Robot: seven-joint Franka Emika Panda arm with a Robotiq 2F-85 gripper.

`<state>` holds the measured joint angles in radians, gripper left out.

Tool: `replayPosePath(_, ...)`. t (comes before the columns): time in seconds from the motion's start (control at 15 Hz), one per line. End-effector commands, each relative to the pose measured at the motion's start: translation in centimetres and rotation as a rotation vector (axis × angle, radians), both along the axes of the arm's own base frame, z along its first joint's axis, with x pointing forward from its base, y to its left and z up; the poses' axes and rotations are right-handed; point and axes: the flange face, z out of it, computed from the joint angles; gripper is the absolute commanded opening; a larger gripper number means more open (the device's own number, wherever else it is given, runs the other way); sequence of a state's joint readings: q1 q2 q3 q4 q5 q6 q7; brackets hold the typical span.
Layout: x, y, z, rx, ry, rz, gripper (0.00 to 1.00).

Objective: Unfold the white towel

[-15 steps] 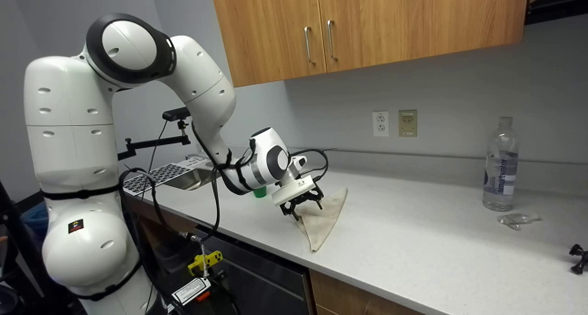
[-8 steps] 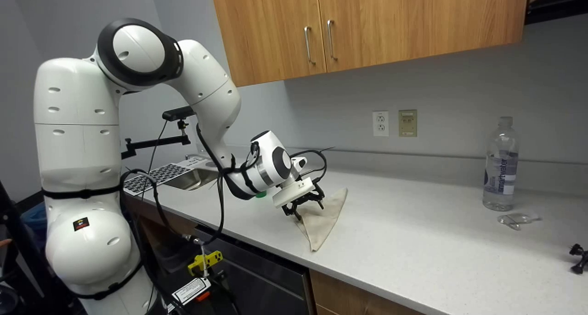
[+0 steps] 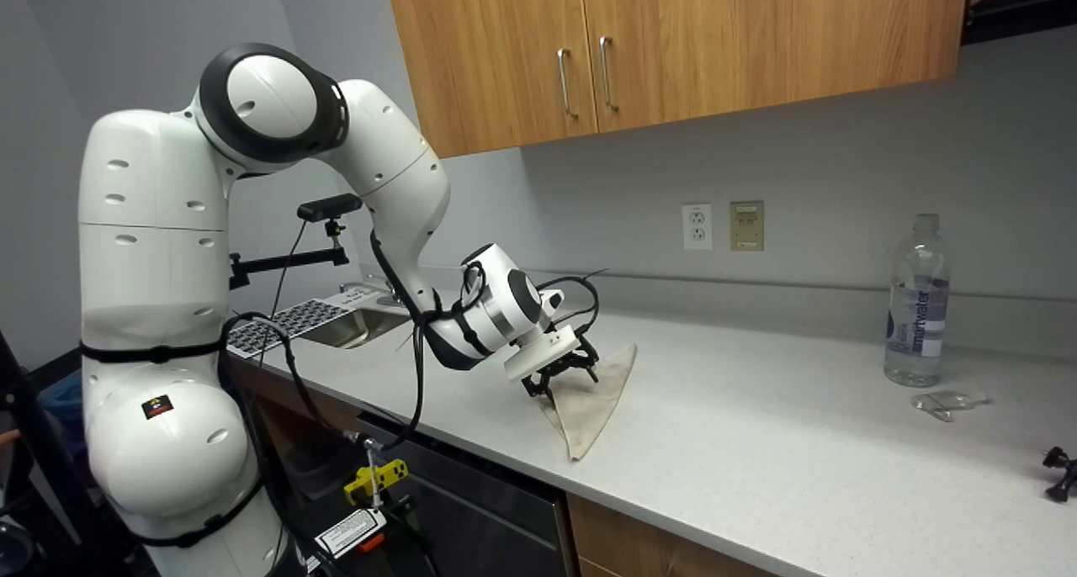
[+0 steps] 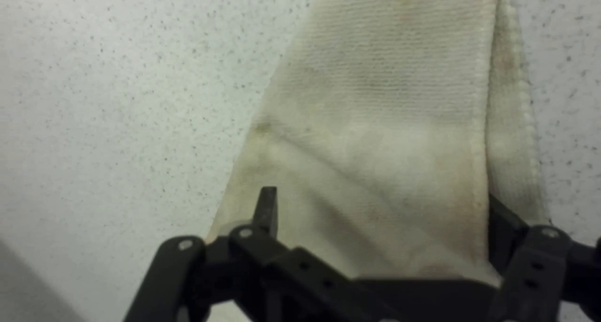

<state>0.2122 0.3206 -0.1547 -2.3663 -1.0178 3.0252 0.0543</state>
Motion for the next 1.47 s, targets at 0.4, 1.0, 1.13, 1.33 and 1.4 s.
replayPosePath(0.4, 1.2, 0.5, 1.0, -0.006, -0.039, 0.017, 1.00)
replayPosePath(1.0, 2.2, 0.3, 2.1, -0.018, -0.064, 0.013, 0.42)
replayPosePath(1.13, 2.7, -0.3, 2.5, -0.020, -0.081, -0.009, 0.26)
replayPosePath(1.33, 3.9, -2.4, 3.4, -0.041, -0.119, -0.057, 0.04)
replayPosePath(1.4, 4.4, -3.5, 3.7, -0.053, -0.137, -0.077, 0.01)
